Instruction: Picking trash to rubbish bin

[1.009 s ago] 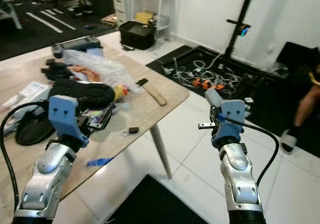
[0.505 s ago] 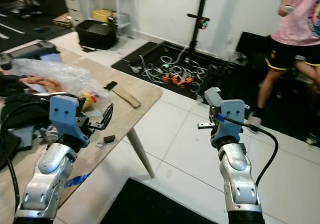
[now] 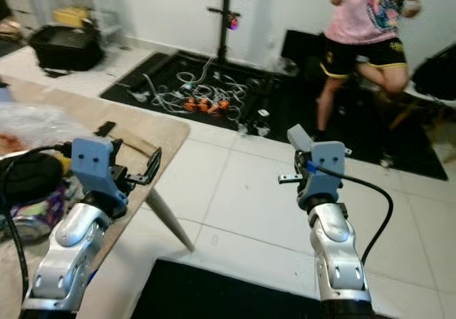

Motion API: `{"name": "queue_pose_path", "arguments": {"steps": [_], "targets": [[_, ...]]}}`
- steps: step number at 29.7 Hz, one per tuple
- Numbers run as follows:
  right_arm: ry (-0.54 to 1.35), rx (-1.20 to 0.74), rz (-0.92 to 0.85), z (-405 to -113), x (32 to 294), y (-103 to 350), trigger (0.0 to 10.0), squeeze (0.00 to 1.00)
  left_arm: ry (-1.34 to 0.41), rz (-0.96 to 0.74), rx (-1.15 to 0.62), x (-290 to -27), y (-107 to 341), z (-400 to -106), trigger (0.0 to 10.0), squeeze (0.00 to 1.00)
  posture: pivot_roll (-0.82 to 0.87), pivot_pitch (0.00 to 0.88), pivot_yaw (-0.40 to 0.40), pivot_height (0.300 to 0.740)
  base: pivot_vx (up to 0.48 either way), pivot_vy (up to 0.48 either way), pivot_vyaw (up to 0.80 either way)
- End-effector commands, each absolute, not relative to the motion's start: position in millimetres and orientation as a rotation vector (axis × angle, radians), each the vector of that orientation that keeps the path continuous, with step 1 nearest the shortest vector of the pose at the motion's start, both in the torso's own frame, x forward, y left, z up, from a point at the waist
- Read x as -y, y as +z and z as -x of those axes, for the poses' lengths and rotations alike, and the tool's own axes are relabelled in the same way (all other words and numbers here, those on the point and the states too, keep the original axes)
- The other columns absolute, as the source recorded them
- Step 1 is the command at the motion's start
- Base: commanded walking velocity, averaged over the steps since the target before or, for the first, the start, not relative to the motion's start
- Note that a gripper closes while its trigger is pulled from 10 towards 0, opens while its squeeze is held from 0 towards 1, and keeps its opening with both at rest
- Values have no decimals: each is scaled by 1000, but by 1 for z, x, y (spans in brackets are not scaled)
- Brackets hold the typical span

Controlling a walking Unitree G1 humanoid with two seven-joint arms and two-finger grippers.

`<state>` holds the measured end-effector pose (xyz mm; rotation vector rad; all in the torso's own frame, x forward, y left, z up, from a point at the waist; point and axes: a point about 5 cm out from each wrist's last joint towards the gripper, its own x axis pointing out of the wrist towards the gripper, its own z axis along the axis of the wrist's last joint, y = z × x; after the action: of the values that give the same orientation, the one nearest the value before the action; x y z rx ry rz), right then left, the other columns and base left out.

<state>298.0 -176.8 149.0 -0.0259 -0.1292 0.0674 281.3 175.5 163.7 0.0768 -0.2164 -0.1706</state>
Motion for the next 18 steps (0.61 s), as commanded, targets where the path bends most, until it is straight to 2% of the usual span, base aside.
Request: {"name": "queue_pose_path", "arguments": {"steps": [1, 18], "targets": [[52, 126, 23, -299, 180, 149, 10000, 0, -177, -80, 212, -173, 162, -281, 10000, 0, -32, 55, -69, 740, 0, 0, -606], [64, 128, 9, -303, 174, 151, 10000, 0, -162, -77, 210, -174, 162, -282, 10000, 0, -31, 68, -77, 740, 0, 0, -620]]}}
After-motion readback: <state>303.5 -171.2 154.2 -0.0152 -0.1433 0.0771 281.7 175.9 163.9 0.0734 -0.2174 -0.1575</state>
